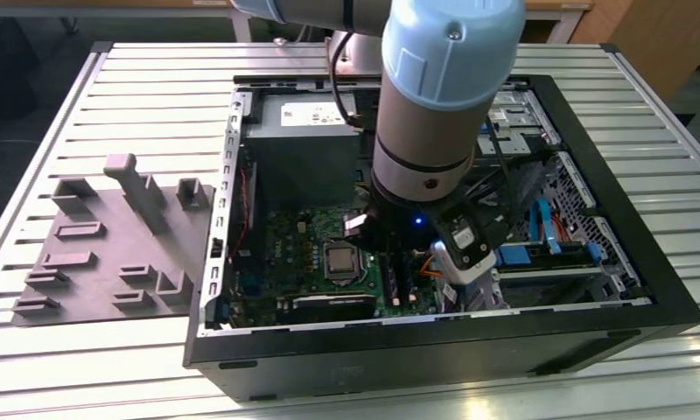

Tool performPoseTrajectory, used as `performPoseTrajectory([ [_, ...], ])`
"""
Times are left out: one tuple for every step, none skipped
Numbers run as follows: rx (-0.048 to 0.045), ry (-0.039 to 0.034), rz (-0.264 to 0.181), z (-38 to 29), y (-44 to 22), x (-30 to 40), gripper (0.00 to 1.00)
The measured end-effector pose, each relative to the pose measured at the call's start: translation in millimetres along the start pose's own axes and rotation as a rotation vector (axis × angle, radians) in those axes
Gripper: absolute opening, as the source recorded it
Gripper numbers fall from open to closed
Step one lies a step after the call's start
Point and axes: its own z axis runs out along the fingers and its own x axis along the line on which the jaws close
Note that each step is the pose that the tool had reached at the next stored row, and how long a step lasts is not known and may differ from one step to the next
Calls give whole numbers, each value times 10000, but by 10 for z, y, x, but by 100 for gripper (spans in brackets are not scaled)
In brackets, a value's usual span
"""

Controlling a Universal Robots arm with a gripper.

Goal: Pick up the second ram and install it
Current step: 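Press down the second ram until it locks into place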

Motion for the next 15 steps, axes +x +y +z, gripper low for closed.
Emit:
performPoseTrajectory([
  [-1,0,0,1,-8,0,11],
  [-1,0,0,6,-16,0,11],
  [-1,-1,0,13,-22,0,11],
  [-2,0,0,22,-26,0,11],
  [-2,0,0,30,-30,0,11],
  [-1,-1,0,36,-32,0,11],
  [0,0,0,38,-33,1,11],
  [1,0,0,38,-33,1,11],
  [2,1,0,38,-33,1,11],
  [1,0,0,39,-33,1,11],
  [1,0,0,40,-33,1,11],
  [2,1,0,44,-33,1,11],
  [7,2,0,50,-34,1,11],
  [11,3,0,58,-35,1,11],
  [11,3,0,66,-36,2,11],
])
